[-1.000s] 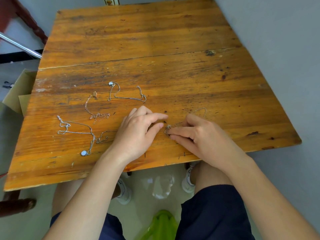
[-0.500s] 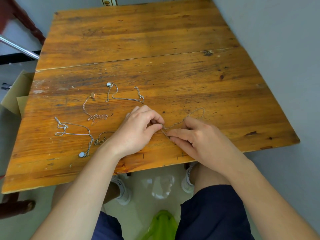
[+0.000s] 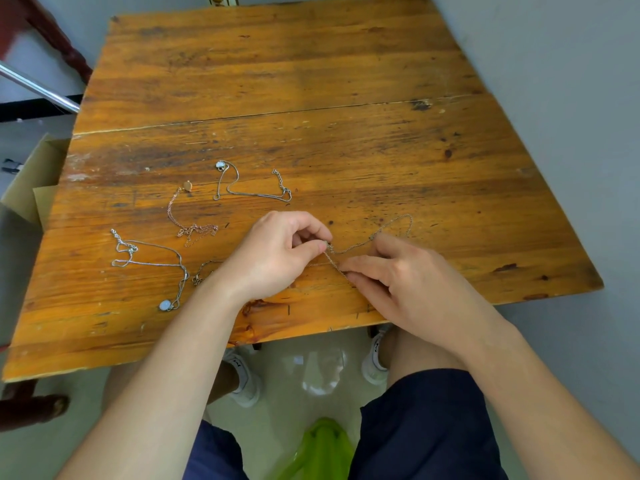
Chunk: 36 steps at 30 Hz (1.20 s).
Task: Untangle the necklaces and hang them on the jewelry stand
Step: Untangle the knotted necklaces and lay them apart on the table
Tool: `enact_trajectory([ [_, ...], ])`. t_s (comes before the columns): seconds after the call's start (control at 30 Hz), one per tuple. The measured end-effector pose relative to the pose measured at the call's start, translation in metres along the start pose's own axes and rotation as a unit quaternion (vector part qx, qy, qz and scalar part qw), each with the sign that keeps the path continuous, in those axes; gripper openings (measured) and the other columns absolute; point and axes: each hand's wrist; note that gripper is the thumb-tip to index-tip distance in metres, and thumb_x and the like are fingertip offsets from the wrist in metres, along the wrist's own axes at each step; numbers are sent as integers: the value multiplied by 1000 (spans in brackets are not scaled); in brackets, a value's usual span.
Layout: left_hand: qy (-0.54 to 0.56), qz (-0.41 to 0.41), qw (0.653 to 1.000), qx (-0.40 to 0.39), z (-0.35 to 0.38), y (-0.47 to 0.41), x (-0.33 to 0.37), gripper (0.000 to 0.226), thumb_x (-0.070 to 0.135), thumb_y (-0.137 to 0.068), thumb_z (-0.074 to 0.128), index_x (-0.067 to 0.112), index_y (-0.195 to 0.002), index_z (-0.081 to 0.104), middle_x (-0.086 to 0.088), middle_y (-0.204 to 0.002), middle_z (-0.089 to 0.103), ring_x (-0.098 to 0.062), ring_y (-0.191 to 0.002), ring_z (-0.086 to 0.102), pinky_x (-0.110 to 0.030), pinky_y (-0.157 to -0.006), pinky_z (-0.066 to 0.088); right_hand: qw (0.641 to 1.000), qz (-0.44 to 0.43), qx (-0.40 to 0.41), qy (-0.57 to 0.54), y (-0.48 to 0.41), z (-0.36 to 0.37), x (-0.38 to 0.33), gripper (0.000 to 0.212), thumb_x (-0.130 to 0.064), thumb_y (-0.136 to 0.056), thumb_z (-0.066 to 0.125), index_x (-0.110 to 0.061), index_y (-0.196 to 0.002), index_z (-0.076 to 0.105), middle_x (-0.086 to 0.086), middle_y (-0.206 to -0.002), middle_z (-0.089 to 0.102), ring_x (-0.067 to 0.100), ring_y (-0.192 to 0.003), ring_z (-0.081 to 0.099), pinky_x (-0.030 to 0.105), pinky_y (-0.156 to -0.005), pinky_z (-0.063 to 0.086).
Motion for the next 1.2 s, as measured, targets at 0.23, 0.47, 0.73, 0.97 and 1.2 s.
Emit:
enact_trajectory([
  [0.23,48,-44,997,42,1,14,-4,16,26,-87,71,26,-101,64,11,-85,70,0,-54,47,-28,-62,51,1000,-14,19,7,5,5,-6,27,-25,-99,59,-24,-123,71,-1,-80,49,14,-65,49,29,-51,45],
  [0.47,55,-62,993,81,8,24,-9,17,29,-85,71,26,-98,61,12,-85,70,-2,-58,47,-29,-63,49,999,-23,36,31,12,10,-11,28,-28,-101,52,-21,-122,71,0,-78,46,16,-63,45,29,-49,41],
  [0.73,58,-66,992,86,8,24,-8,17,30,-84,72,26,-96,61,10,-86,70,-5,-61,49,-28,-64,49,995,22,87,-47,25,18,-8,27,-35,-97,63,-19,-114,76,0,-87,51,11,-69,50,26,-59,49],
  [0.97,81,-72,991,80,5,25,-7,20,29,-83,74,26,-98,60,11,-85,71,-8,-65,52,-35,-70,52,995,32,81,-47,20,19,-13,22,-34,-98,58,-17,-97,73,-4,-90,51,9,-73,50,28,-64,49],
  [1.2,81,-74,991,79,4,25,-6,21,30,-83,73,27,-98,59,12,-84,71,-7,-64,52,-36,-70,53,993,37,31,-110,16,11,-18,21,-42,-92,65,-29,-102,78,-9,-87,54,6,-77,53,25,-69,44],
])
Point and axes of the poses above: each hand's wrist, its own y-axis away from the middle knuckle, its own z-axis out of the palm, x = y × z
